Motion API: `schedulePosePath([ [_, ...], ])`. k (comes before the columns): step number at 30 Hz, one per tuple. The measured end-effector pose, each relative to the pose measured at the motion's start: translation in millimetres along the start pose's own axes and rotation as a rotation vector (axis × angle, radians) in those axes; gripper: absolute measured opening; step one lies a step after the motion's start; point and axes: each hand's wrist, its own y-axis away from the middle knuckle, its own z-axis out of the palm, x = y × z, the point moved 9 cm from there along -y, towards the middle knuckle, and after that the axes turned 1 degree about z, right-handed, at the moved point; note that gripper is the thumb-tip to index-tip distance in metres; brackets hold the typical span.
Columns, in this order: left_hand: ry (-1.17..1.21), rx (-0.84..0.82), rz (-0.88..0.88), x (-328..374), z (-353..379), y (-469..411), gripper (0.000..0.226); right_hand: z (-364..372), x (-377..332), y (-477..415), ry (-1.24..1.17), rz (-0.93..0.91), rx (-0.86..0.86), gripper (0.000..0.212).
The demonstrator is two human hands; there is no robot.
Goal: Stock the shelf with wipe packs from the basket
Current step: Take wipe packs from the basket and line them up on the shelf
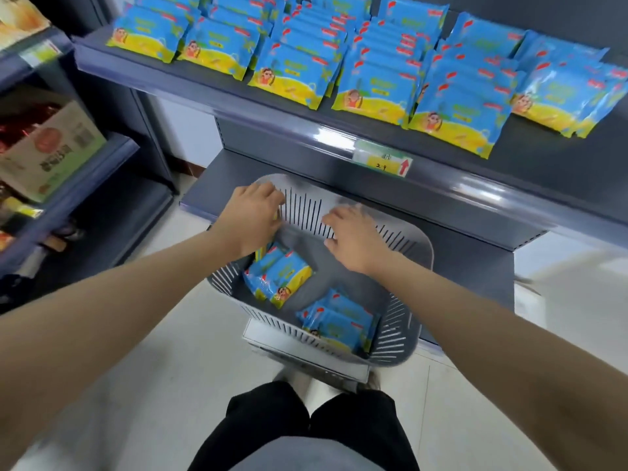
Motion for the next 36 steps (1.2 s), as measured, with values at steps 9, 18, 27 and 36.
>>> schedulePosePath([
  [9,-0.099,-0.082,-0.028,-36,43,6,0.04,104,-12,-53,0.036,-0.107,-0.218,0.048],
  [18,-0.191,-0.124,-0.017,-44,60,8,0.036,191,-17,-82,0.051,-0.131,-0.408,0.086],
  [27,-0.519,-0.062,0.223,-18,73,-3,0.028,195,13,-79,-0.007,-0.021,-0.436,0.059],
  [36,-0.542,-0.401,0.102,-37,138,-26,0.048,66,49,-61,0.056,0.026,-0.288,0.02],
])
